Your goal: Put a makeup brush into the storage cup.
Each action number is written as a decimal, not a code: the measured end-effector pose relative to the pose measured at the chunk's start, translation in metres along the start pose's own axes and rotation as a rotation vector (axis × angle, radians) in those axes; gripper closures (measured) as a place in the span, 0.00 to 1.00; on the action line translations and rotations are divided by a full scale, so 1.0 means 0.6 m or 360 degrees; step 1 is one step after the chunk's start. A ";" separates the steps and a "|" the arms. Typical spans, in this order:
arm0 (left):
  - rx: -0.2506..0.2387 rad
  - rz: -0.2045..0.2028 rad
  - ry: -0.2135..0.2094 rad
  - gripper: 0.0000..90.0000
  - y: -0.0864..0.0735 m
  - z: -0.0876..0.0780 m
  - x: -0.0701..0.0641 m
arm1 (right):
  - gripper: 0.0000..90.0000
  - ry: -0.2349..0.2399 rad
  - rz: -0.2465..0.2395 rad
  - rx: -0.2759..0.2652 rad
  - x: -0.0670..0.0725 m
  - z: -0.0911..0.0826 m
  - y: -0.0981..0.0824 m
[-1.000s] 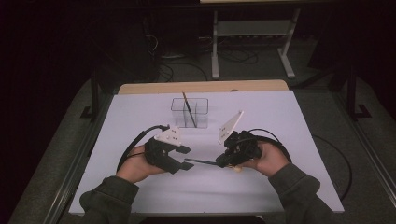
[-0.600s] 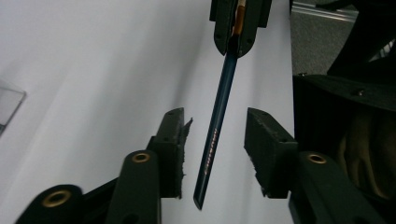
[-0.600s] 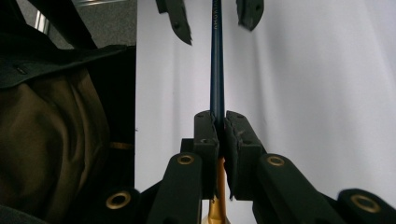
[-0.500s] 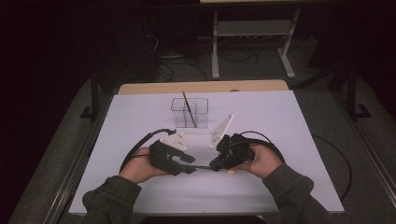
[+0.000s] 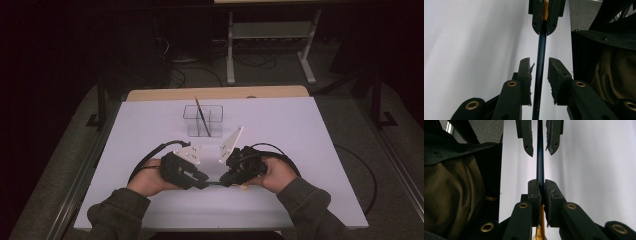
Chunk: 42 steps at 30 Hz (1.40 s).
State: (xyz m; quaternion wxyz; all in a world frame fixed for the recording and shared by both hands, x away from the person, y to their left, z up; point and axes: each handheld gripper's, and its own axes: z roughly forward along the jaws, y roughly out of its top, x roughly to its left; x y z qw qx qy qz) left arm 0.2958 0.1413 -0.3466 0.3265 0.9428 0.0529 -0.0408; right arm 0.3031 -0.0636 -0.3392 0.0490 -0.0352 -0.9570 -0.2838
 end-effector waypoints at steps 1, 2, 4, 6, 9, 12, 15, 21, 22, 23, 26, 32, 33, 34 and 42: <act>0.0004 -0.0004 -0.0005 0.80 0.000 0.001 0.000 | 0.92 0.0007 0.0002 -0.0001 0.001 0.000 0.000; 0.0013 0.0000 -0.0008 0.81 0.000 0.001 0.001 | 0.92 0.0009 0.0000 -0.0002 0.001 0.000 0.000; 0.0034 0.0009 -0.0020 0.81 0.000 0.004 0.002 | 0.92 0.0009 -0.0004 0.0000 0.001 0.000 0.000; 0.0037 0.0010 -0.0031 0.84 0.000 0.006 0.002 | 0.92 0.0004 -0.0002 0.0006 0.001 0.000 0.000; 0.0039 0.0020 -0.0030 0.89 -0.001 0.007 0.003 | 0.92 -0.0003 -0.0018 0.0004 0.001 0.002 0.001; 0.0041 0.0028 -0.0045 0.91 -0.002 0.007 0.004 | 0.92 -0.0008 -0.0024 0.0008 0.003 0.002 0.001; 0.0034 0.0042 -0.0044 0.93 -0.004 0.006 0.002 | 0.92 -0.0010 -0.0031 0.0001 0.004 0.003 0.002; -0.0005 0.0039 0.0009 0.94 -0.011 0.002 0.000 | 0.85 -0.0027 0.0004 -0.0046 0.002 0.001 -0.003; -0.0011 0.0039 0.0013 0.94 -0.013 0.002 0.001 | 0.82 -0.0032 0.0004 -0.0061 0.000 0.001 -0.005; -0.0018 0.0032 0.0014 0.94 -0.016 0.001 0.001 | 0.81 -0.0029 0.0021 -0.0072 0.000 0.001 -0.008; -0.0041 0.0022 0.0027 0.94 -0.023 -0.003 0.000 | 0.76 -0.0023 0.0025 -0.0093 -0.004 0.001 -0.016; -0.0072 0.0037 0.0043 0.94 -0.030 -0.010 -0.002 | 0.78 -0.0018 0.0049 -0.0114 -0.009 0.001 -0.032; -0.0079 0.0039 0.0038 0.94 -0.031 -0.010 -0.002 | 0.79 -0.0016 0.0049 -0.0117 -0.010 0.001 -0.033; -0.0075 0.0043 0.0037 0.94 -0.031 -0.010 -0.002 | 0.81 -0.0010 0.0044 -0.0118 -0.010 0.001 -0.034; -0.0032 0.0066 0.0019 0.94 -0.030 -0.003 -0.003 | 0.92 0.0047 -0.0013 -0.0076 -0.012 0.007 -0.032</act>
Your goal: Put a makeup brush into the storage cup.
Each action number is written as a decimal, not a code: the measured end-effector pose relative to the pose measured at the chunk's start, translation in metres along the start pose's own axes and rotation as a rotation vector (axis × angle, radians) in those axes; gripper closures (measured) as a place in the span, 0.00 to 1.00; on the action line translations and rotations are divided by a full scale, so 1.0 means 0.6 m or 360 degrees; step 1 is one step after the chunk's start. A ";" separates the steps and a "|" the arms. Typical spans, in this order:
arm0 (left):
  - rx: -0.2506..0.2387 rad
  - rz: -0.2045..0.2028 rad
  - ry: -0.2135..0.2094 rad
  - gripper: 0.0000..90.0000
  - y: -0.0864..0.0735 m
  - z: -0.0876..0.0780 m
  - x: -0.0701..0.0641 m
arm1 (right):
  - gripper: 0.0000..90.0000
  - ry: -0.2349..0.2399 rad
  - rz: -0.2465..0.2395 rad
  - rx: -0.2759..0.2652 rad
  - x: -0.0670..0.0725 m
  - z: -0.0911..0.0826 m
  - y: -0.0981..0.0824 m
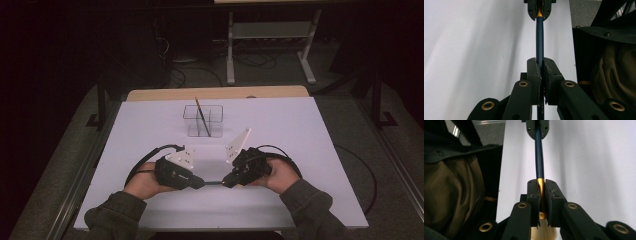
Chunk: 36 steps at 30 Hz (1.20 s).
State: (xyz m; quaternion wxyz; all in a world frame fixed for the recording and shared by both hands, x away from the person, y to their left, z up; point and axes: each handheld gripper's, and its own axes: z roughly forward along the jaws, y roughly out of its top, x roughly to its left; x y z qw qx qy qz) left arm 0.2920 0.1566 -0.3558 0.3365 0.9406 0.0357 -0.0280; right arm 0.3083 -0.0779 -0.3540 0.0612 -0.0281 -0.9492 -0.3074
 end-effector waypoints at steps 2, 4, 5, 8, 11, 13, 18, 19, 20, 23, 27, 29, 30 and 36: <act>0.0012 -0.0006 -0.0004 0.94 -0.001 0.003 0.000 | 0.92 0.0012 -0.0013 0.0020 0.000 0.003 0.001; 0.0026 -0.0008 -0.0005 0.93 0.000 0.003 0.001 | 0.92 0.0026 -0.0018 0.0029 -0.001 0.005 0.003; 0.0026 -0.0016 -0.0005 0.92 0.000 0.003 0.001 | 0.93 0.0030 -0.0016 0.0034 -0.001 0.005 0.003; 0.0036 -0.0030 -0.0008 0.90 0.002 0.004 0.002 | 0.93 0.0028 -0.0014 0.0062 0.000 0.005 0.006; 0.0049 -0.0039 -0.0009 0.86 0.005 0.006 0.000 | 0.93 0.0005 -0.0027 0.0100 0.002 0.006 0.011; 0.0064 -0.0032 -0.0006 0.86 0.008 0.008 -0.001 | 0.93 -0.0001 -0.0045 0.0110 0.003 0.006 0.014; 0.0068 -0.0005 -0.0012 0.93 0.009 0.009 -0.002 | 0.93 -0.0010 -0.0063 0.0112 0.007 0.005 0.019; 0.0063 0.0003 -0.0004 0.93 0.009 0.007 -0.003 | 0.92 -0.0008 -0.0065 0.0102 0.007 0.004 0.019; 0.0046 0.0021 0.0007 0.93 0.008 0.005 -0.002 | 0.92 -0.0016 -0.0061 0.0096 0.007 0.003 0.019; 0.0006 0.0014 0.0024 0.94 0.005 0.000 -0.002 | 0.88 -0.0008 -0.0030 0.0019 0.004 -0.005 0.015; -0.0032 -0.0003 0.0063 0.94 -0.002 -0.004 -0.003 | 0.75 -0.0015 0.0036 -0.0071 -0.003 -0.013 0.005; -0.0065 -0.0008 0.0073 0.94 -0.005 -0.006 -0.003 | 0.71 -0.0014 0.0074 -0.0095 -0.006 -0.014 0.000; -0.0077 -0.0008 0.0082 0.94 -0.007 -0.006 -0.004 | 0.71 -0.0016 0.0092 -0.0105 -0.007 -0.015 -0.003; -0.0106 -0.0004 0.0104 0.94 -0.014 -0.008 -0.006 | 0.77 0.0015 0.0140 -0.0152 -0.013 -0.017 -0.014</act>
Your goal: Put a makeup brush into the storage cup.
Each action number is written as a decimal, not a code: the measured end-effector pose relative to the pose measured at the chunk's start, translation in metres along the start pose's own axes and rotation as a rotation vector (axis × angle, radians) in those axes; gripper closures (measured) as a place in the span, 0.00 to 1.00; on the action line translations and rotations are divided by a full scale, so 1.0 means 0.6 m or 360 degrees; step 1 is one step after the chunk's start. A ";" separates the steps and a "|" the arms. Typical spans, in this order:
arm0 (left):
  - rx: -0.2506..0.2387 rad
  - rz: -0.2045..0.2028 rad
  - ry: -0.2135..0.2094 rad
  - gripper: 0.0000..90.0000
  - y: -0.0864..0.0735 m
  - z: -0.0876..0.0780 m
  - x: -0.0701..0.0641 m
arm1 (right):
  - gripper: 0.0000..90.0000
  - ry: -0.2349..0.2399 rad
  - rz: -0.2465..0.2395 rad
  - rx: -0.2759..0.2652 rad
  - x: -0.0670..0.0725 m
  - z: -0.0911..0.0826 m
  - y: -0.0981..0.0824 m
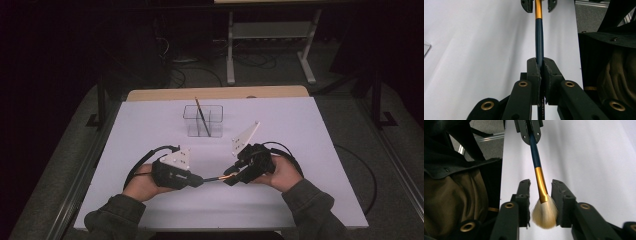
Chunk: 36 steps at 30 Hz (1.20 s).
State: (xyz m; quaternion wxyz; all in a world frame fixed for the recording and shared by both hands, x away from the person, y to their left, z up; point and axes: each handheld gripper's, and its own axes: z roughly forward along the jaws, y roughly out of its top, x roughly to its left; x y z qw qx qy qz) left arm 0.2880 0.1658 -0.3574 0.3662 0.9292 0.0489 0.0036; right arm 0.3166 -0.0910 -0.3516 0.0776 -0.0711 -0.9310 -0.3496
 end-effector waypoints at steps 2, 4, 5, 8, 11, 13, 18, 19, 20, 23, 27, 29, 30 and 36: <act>-0.0007 0.0000 -0.0007 0.94 -0.001 -0.001 0.000 | 0.84 0.0023 -0.0007 -0.0007 -0.002 0.000 0.000; -0.0008 0.0006 -0.0006 0.94 -0.001 -0.001 -0.001 | 0.89 0.0039 0.0012 -0.0014 -0.004 -0.002 0.000; -0.0009 0.0009 -0.0005 0.94 -0.001 -0.001 0.000 | 0.90 0.0057 -0.0003 -0.0022 -0.006 -0.002 0.000; 0.0009 0.0010 -0.0011 0.93 -0.002 0.002 0.000 | 0.92 0.0105 0.0006 -0.0015 -0.007 -0.002 0.000; 0.0029 -0.0008 -0.0018 0.91 -0.001 0.007 0.002 | 0.93 0.0110 -0.0013 0.0018 -0.006 -0.001 0.003; 0.0038 -0.0021 -0.0017 0.87 0.001 0.010 0.002 | 0.93 0.0091 -0.0030 0.0048 -0.005 0.001 0.005; 0.0073 -0.0016 -0.0027 0.84 0.010 0.018 0.000 | 0.93 0.0048 -0.0092 0.0116 0.001 0.006 0.015; 0.0085 -0.0001 -0.0028 0.87 0.011 0.019 0.001 | 0.93 0.0045 -0.0101 0.0113 0.004 0.005 0.017; 0.0093 0.0007 -0.0034 0.91 0.011 0.020 0.001 | 0.93 0.0035 -0.0112 0.0120 0.006 0.004 0.019; 0.0081 0.0027 -0.0021 0.93 0.011 0.019 -0.001 | 0.93 0.0021 -0.0111 0.0103 0.009 -0.001 0.021; 0.0019 -0.0015 0.0009 0.93 0.005 0.016 0.000 | 0.78 0.0008 -0.0053 0.0000 0.006 -0.009 0.016; -0.0015 -0.0032 0.0014 0.93 0.000 0.014 0.001 | 0.72 -0.0008 -0.0024 -0.0051 0.003 -0.011 0.011; -0.0030 -0.0041 0.0020 0.93 -0.002 0.014 0.001 | 0.70 -0.0011 0.0007 -0.0061 0.004 -0.012 0.008; -0.0057 -0.0063 0.0029 0.93 -0.008 0.016 0.001 | 0.74 0.0002 0.0032 -0.0151 -0.005 -0.010 -0.002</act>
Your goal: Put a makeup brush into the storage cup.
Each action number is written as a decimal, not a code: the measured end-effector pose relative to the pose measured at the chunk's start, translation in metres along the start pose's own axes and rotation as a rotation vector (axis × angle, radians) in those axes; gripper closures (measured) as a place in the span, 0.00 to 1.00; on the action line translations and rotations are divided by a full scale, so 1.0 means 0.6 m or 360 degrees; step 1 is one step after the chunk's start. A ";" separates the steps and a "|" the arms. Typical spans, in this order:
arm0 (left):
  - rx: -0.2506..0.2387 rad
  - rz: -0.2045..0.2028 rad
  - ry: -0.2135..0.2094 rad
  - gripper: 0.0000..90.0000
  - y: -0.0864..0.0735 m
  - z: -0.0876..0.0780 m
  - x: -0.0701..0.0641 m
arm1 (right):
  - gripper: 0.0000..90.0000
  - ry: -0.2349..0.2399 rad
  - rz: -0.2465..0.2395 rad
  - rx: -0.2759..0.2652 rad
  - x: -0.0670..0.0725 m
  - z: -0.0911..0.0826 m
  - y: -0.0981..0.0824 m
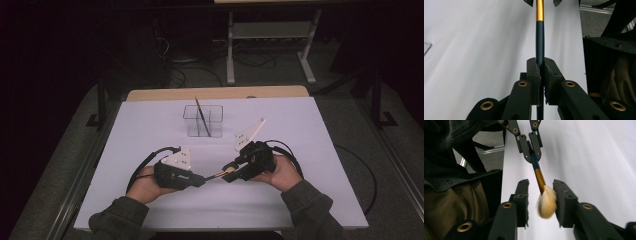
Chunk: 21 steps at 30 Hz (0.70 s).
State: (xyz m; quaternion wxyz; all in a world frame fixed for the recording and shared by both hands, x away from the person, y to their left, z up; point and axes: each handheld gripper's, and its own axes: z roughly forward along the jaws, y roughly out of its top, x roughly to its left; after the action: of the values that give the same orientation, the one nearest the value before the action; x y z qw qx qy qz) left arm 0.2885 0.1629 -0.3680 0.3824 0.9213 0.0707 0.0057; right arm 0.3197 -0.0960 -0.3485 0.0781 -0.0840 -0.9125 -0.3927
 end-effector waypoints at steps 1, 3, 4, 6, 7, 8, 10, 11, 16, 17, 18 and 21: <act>-0.0006 0.0000 -0.0005 0.93 0.000 0.000 0.001 | 0.78 0.0007 0.0002 -0.0001 0.000 0.000 0.000; -0.0007 0.0004 -0.0001 0.93 0.000 0.000 0.001 | 0.85 0.0013 0.0000 -0.0001 -0.001 0.001 0.001; -0.0005 0.0003 -0.0005 0.93 0.000 0.000 0.000 | 0.88 0.0025 0.0003 0.0005 -0.001 0.001 0.001; -0.0003 0.0006 -0.0004 0.93 0.000 0.000 0.000 | 0.91 0.0031 -0.0003 0.0003 -0.003 0.001 0.002; -0.0001 0.0005 -0.0004 0.93 0.000 0.001 0.000 | 0.92 0.0043 0.0005 0.0006 -0.004 0.001 0.002; 0.0004 0.0009 -0.0005 0.93 0.000 0.001 0.000 | 0.93 0.0052 -0.0001 0.0011 -0.005 0.001 0.002; 0.0009 0.0006 -0.0013 0.92 0.000 0.002 0.001 | 0.93 0.0062 0.0000 0.0022 -0.005 0.001 0.003; 0.0010 -0.0009 -0.0020 0.92 0.001 0.003 0.002 | 0.93 0.0065 0.0004 0.0033 -0.004 0.001 0.004; 0.0066 -0.0026 -0.0041 0.83 0.008 0.008 0.005 | 0.93 0.0022 -0.0048 0.0130 0.001 0.002 0.012; 0.0066 -0.0027 -0.0042 0.83 0.009 0.008 0.004 | 0.93 0.0007 -0.0058 0.0169 0.003 0.002 0.015; 0.0078 -0.0019 -0.0050 0.83 0.011 0.009 0.005 | 0.93 0.0002 -0.0067 0.0183 0.004 0.003 0.016; 0.0095 -0.0013 -0.0062 0.83 0.016 0.015 0.003 | 0.93 0.0003 -0.0100 0.0195 0.008 0.001 0.023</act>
State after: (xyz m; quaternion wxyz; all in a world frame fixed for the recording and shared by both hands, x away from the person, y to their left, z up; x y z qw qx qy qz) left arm 0.2921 0.1505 -0.3677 0.3560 0.9319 0.0672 -0.0161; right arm 0.3178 -0.0855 -0.3384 0.0715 -0.0499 -0.9370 -0.3383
